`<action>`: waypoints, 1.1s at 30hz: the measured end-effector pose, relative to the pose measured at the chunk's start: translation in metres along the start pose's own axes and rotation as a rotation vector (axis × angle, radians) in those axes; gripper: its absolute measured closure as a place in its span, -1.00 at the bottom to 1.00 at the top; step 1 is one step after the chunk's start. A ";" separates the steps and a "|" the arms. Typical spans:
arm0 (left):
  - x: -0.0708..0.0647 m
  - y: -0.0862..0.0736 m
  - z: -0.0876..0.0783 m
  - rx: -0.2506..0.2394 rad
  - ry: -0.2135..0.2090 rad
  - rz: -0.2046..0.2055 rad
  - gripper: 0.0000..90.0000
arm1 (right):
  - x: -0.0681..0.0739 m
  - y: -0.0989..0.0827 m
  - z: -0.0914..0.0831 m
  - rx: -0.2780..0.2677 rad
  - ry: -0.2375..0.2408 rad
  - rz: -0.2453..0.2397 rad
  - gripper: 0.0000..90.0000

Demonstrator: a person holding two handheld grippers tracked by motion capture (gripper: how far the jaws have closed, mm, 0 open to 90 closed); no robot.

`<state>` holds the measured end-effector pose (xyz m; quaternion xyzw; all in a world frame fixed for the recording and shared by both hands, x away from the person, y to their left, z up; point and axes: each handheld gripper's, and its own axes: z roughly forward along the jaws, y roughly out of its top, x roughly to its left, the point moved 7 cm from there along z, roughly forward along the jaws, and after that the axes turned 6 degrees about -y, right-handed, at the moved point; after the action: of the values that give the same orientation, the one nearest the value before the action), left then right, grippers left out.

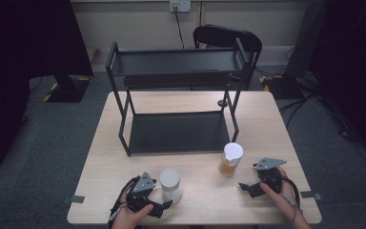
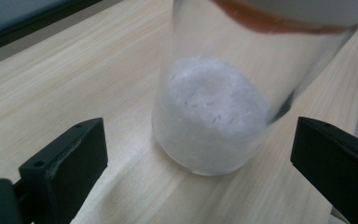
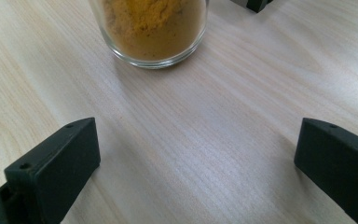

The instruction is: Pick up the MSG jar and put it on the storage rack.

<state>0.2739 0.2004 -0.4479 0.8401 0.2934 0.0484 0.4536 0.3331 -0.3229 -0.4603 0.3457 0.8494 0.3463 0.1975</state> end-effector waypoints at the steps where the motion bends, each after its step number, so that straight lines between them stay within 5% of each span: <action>1: 0.000 0.000 0.000 -0.001 -0.003 -0.001 -0.93 | 0.000 0.000 0.000 0.000 0.000 0.000 -1.00; 33: -0.001 0.025 -0.005 -0.075 -0.020 -0.035 -0.94 | 0.000 0.000 0.000 0.000 -0.002 0.002 -1.00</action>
<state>0.2830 0.1930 -0.4247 0.8178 0.3013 0.0430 0.4884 0.3329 -0.3226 -0.4603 0.3467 0.8490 0.3462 0.1979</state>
